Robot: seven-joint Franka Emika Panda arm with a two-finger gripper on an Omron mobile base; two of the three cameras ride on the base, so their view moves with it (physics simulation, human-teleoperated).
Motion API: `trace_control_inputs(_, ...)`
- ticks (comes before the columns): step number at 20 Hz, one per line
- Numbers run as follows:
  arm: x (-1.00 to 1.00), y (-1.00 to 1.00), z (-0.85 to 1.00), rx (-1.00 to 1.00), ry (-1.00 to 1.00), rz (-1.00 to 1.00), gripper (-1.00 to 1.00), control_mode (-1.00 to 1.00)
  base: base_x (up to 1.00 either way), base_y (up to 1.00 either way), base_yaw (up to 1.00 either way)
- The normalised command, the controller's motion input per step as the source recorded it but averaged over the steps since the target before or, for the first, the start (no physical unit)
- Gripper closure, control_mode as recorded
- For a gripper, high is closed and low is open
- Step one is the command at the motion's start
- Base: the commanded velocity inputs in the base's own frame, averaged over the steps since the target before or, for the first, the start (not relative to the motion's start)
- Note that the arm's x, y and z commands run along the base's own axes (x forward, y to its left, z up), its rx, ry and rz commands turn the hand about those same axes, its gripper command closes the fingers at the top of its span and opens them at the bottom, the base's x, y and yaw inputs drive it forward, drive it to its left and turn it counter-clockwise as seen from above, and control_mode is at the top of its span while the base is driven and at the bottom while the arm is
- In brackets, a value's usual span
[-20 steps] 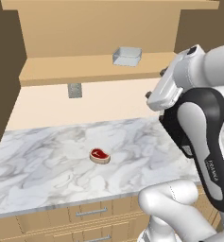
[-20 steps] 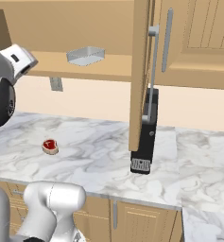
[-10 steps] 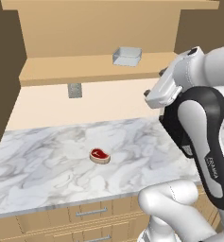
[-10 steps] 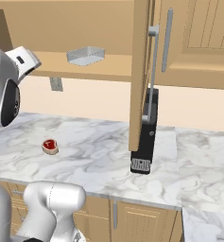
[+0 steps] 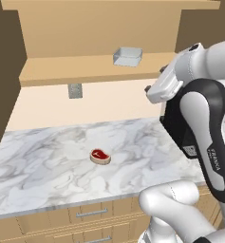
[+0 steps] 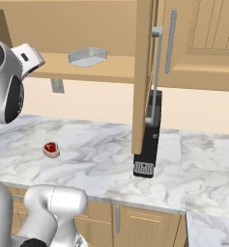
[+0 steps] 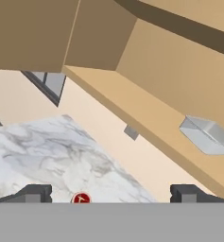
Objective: Retrieve the tupperware from the cabinet, then place the raw meat into the tupperware to avoid contamination.
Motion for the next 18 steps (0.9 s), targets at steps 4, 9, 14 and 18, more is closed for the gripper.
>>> trace_control_inputs(4,0.05,-0.01,0.07,0.00,0.03,0.00,-1.00,-1.00,0.00,0.00,0.00)
trace_control_inputs(9,0.07,0.00,0.00,0.00,0.00,0.00,-1.00,-1.00,0.00,0.00,0.00)
trace_control_inputs(14,0.12,0.00,0.00,0.01,0.00,0.00,-1.00,-1.00,0.00,0.00,0.00)
trace_control_inputs(18,0.16,0.00,0.00,0.01,-0.01,0.00,-1.00,-1.00,0.00,0.00,0.00)
